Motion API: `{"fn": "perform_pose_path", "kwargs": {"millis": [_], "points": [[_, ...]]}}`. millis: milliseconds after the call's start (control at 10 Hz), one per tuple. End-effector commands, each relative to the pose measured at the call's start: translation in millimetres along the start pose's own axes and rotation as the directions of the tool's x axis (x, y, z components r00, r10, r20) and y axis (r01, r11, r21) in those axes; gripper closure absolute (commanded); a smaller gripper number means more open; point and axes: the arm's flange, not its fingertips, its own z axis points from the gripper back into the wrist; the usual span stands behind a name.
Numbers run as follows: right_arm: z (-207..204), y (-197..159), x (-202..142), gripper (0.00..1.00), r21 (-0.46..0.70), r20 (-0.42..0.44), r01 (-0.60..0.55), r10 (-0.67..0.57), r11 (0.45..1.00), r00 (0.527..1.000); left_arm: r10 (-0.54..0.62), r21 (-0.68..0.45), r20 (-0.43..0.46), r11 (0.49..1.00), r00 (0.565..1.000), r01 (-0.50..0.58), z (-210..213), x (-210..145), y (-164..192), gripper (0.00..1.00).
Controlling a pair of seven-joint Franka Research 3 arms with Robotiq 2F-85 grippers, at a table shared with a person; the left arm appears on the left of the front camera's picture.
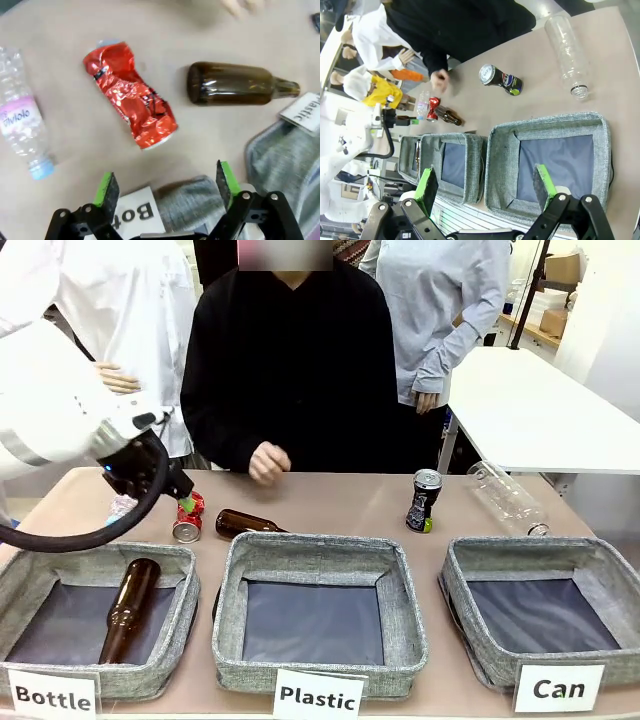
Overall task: Sort the can waste into the basket.
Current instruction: Pick up the can waste from the table and place it in the right Fabric basket.
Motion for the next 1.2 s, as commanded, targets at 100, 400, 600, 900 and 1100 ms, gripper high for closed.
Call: {"fn": "perform_pose_path", "kwargs": {"millis": [100,400,600,900,1100], "points": [[1,-1,1,0.00,0.030,0.015,-0.021,0.020,0.999,1.000,0.119,0.041,-0.086,0.992,0.989,-0.116,-20,27,-2,0.00],[1,-1,1,0.00,0.030,0.015,-0.021,0.020,0.999,1.000,0.163,-0.004,-0.060,0.987,0.985,-0.163,-19,38,-2,0.00],[1,-1,1,0.00,0.030,0.015,-0.021,0.020,0.999,1.000,0.121,-0.226,-0.064,0.965,0.991,-0.132,70,10,20,0.00],[1,-1,1,0.00,0.030,0.015,-0.021,0.020,0.999,1.000,0.117,-0.562,0.127,0.826,0.985,-0.026,226,-81,106,0.00],[1,-1,1,0.00,0.030,0.015,-0.021,0.020,0.999,1.000,0.248,-0.661,0.164,0.746,0.955,-0.080,251,-124,174,0.00]]}}
